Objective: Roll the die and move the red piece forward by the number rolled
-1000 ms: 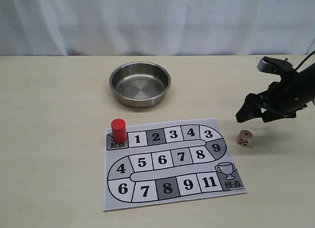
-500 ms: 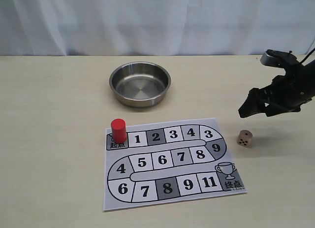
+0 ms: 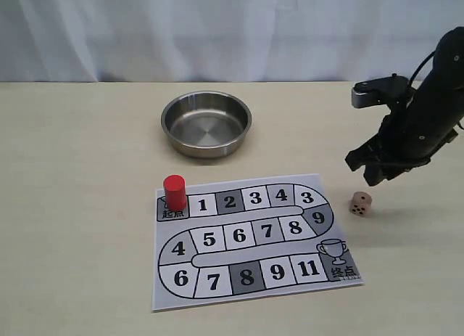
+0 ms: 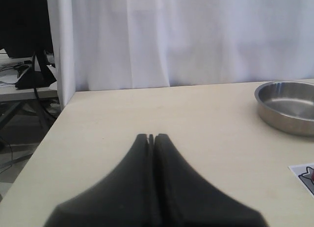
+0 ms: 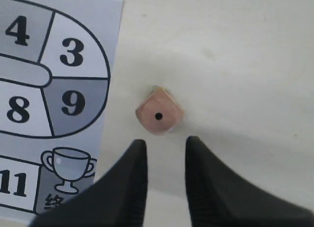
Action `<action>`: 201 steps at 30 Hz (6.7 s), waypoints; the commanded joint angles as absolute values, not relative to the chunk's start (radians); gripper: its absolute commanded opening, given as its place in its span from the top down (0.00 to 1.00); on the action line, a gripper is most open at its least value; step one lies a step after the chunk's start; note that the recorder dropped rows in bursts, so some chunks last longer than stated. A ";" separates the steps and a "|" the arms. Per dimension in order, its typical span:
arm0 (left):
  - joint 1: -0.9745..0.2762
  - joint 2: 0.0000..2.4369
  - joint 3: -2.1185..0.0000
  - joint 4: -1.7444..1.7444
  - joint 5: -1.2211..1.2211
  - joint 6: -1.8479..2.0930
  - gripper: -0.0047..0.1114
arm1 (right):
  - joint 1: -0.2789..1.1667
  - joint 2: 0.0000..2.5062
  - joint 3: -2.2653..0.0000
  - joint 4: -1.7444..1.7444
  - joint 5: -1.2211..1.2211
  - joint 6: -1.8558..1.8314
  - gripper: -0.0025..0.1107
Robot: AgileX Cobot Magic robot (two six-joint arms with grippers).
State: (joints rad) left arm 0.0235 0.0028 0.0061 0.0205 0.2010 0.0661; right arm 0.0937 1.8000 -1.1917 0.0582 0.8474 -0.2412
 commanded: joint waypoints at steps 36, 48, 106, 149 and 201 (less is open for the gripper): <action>0.022 0.000 0.000 0.014 0.188 0.062 0.96 | 0.096 1.789 -0.903 0.049 0.468 -0.224 0.94; 0.022 0.000 0.000 0.014 0.188 0.062 0.96 | 0.144 1.746 -0.989 0.044 0.619 -0.253 0.94; 0.022 0.000 0.000 0.014 0.189 0.062 0.96 | 0.678 2.171 -1.489 0.365 0.354 -0.301 0.36; 0.022 0.000 0.000 0.014 0.190 0.062 0.96 | 0.678 2.135 -1.489 0.365 0.396 -0.326 0.94; 0.022 0.000 0.000 0.014 0.188 0.062 0.96 | 0.624 2.155 -1.400 0.200 0.398 -0.119 0.94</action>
State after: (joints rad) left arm 0.0235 0.0028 0.0061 0.0205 0.2010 0.0661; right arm 0.6214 2.1455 -1.4183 0.2009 0.3798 -0.1145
